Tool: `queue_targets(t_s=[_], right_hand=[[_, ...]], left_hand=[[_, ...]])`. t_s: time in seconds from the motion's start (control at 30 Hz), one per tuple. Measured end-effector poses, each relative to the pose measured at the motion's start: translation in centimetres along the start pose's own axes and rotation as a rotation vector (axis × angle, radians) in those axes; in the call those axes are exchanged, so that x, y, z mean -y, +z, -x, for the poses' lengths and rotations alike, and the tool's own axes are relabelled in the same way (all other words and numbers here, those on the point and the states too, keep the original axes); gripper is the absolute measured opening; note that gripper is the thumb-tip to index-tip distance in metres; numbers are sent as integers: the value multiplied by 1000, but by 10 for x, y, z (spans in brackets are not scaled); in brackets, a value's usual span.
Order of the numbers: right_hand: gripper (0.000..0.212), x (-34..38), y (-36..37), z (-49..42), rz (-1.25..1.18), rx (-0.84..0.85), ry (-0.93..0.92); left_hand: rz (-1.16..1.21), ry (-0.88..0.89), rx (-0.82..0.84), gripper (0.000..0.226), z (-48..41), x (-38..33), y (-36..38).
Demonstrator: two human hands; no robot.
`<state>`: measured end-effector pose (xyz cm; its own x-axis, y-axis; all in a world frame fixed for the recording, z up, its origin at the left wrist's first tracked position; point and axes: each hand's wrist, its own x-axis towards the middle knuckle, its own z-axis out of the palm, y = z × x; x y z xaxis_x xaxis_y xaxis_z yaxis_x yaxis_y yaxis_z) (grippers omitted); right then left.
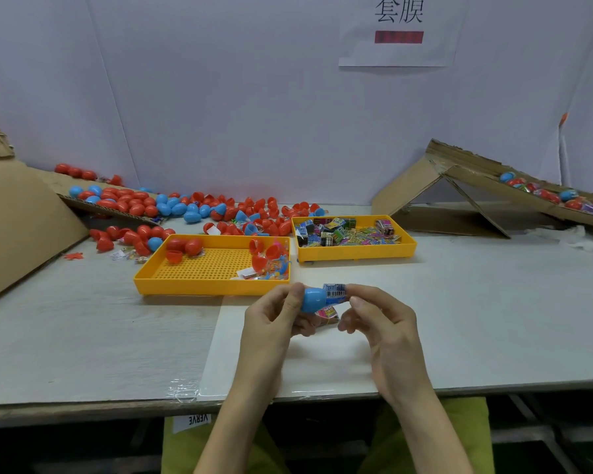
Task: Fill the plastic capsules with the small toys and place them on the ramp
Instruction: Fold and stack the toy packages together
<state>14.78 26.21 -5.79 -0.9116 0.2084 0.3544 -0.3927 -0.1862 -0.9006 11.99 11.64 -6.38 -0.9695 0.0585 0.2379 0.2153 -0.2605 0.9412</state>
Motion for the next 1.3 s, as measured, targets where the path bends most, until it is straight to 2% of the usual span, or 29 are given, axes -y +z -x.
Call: queue_targets(t_s=[0.13,0.27,0.5,0.6,0.67,0.77,0.93,1.3], right_hand=[[17,-1,1,0,62,6,-13],[5,-1,3,1,132,3,-74],[21,-5,1,1,184,-71,-92],[10,-4,2,1,163,-85,-76],[16,-3,3,1,149,-112,-71],[13,-4,2,0,124,-142,-72],[5,-3,0,0,75,-49,-110],[9,-3,-2,-1,80,-23,-68]], left_hand=[[-1,1,2,38,1,-1,-1],[-6,12,57,27,2,-2,-2],[-10,15,164,28,5,-2,-3],[-60,5,144,33,5,-1,-2],[-101,10,122,33,4,0,-1],[-128,20,106,32,3,1,-1],[-152,13,95,36,3,1,-2],[-164,7,74,19,5,-1,-1]])
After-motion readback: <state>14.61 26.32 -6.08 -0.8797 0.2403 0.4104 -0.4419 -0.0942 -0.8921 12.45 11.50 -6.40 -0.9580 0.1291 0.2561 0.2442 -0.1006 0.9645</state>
